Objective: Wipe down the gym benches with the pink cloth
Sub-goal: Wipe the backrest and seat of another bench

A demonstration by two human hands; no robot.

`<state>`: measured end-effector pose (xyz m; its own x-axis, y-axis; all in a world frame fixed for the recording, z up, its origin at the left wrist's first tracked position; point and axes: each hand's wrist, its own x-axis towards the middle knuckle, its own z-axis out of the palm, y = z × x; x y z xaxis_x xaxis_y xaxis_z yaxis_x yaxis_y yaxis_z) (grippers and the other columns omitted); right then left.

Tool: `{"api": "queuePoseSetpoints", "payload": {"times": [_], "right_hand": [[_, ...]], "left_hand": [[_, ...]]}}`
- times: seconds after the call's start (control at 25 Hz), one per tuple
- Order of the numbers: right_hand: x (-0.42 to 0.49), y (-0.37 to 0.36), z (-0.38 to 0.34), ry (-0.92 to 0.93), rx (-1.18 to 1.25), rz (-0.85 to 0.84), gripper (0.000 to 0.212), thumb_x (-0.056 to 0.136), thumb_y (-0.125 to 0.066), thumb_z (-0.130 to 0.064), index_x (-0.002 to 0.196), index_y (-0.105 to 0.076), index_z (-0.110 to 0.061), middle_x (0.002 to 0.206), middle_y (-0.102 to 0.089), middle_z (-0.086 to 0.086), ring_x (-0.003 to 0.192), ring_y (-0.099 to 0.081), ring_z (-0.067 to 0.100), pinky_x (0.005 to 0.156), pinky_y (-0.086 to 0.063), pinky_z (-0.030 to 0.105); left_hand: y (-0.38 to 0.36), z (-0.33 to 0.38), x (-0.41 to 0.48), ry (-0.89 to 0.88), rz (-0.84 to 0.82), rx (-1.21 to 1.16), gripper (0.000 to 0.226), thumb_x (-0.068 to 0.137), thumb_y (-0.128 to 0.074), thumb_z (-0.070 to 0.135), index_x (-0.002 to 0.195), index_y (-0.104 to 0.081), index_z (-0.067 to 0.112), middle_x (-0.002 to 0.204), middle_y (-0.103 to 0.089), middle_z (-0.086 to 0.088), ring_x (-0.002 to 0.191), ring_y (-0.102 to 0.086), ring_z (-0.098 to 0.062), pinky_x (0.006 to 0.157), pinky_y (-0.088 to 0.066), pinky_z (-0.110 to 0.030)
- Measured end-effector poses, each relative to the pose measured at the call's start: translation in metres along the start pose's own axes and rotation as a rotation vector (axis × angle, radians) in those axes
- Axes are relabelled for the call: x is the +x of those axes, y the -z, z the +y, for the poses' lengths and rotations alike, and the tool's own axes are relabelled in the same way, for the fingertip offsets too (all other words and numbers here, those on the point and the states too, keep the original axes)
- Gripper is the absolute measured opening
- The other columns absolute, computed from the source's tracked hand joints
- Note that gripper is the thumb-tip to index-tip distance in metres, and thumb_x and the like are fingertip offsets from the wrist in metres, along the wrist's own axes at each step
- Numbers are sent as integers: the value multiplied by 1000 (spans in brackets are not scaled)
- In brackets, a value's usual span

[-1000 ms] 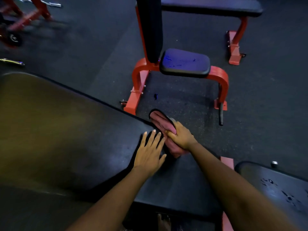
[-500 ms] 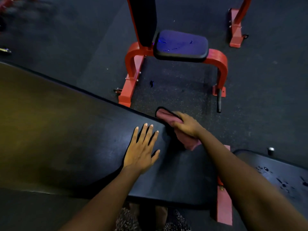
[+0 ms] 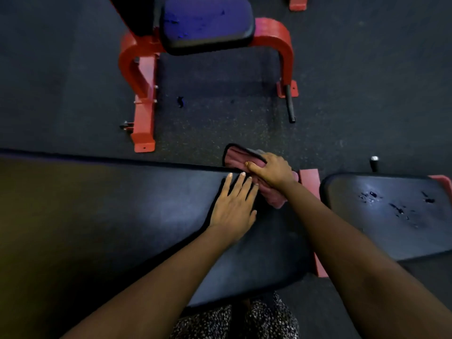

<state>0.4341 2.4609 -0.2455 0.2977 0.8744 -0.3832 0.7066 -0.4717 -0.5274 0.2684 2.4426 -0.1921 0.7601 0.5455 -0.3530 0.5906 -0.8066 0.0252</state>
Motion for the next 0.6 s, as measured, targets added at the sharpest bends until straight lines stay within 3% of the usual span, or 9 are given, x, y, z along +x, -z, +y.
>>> {"api": "queuePoseSetpoints", "payload": {"times": [0.2,0.4,0.6], "right_hand": [[-6,-10,82,-304,236,86,60,87,-50,-55,135,-47,-20,132,-55,15,121,-50,34,100,-40,39],[-50,-27,120,-595,464,128,63,91,-49,-50,140,-39,-13,138,-47,22,127,-42,39,104,-33,40],[-127,-49,129,-653,534,216,61,92,-52,-42,143,-34,-13,145,-41,17,132,-39,35,107,-28,36]], "left_hand": [[-20,13,17,-170,-56,104,70,95,-19,53,148,5,14,157,11,-13,144,17,-28,109,21,-50],[-24,12,19,-164,-30,161,75,87,-5,58,148,4,16,157,6,-13,144,13,-30,111,17,-54],[-24,13,18,-150,-64,158,77,85,-4,60,149,-5,17,157,-4,-13,145,5,-30,113,7,-54]]}}
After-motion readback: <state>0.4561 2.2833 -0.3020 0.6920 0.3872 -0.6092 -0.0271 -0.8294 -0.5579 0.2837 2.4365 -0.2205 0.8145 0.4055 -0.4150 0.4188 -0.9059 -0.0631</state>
